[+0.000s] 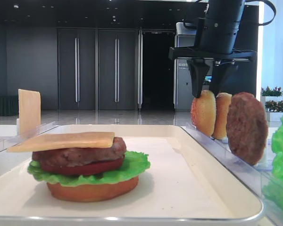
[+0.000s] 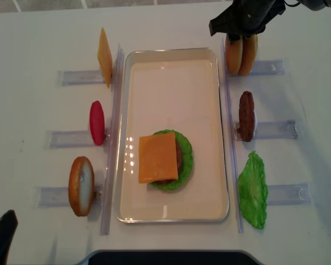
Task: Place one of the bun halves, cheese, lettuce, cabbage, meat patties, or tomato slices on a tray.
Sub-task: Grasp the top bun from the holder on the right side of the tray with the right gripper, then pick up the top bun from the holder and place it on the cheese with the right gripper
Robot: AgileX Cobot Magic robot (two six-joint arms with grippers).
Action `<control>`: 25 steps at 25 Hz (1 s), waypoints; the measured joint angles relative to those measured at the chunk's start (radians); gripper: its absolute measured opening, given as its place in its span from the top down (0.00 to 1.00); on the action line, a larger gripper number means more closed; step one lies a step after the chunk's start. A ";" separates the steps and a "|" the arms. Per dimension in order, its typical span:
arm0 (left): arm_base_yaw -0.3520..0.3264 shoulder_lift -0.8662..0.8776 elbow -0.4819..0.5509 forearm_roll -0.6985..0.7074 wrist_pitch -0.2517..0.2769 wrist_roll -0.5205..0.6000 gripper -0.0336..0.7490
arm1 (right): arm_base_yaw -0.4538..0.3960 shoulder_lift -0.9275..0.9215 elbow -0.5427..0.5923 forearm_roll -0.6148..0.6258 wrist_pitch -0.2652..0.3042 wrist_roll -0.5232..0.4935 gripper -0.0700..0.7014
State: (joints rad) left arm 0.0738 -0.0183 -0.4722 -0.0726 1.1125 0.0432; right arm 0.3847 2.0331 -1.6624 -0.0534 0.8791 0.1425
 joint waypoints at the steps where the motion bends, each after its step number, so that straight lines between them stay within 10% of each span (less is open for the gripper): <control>1: 0.000 0.000 0.000 0.000 0.000 0.000 0.11 | 0.000 0.001 0.000 -0.001 0.000 0.000 0.54; 25: 0.000 0.000 0.000 0.000 0.000 0.000 0.20 | 0.020 -0.014 -0.001 0.002 0.043 -0.016 0.70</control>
State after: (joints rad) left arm 0.0738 -0.0183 -0.4722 -0.0730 1.1125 0.0432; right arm 0.4048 2.0194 -1.6634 -0.0512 0.9217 0.1260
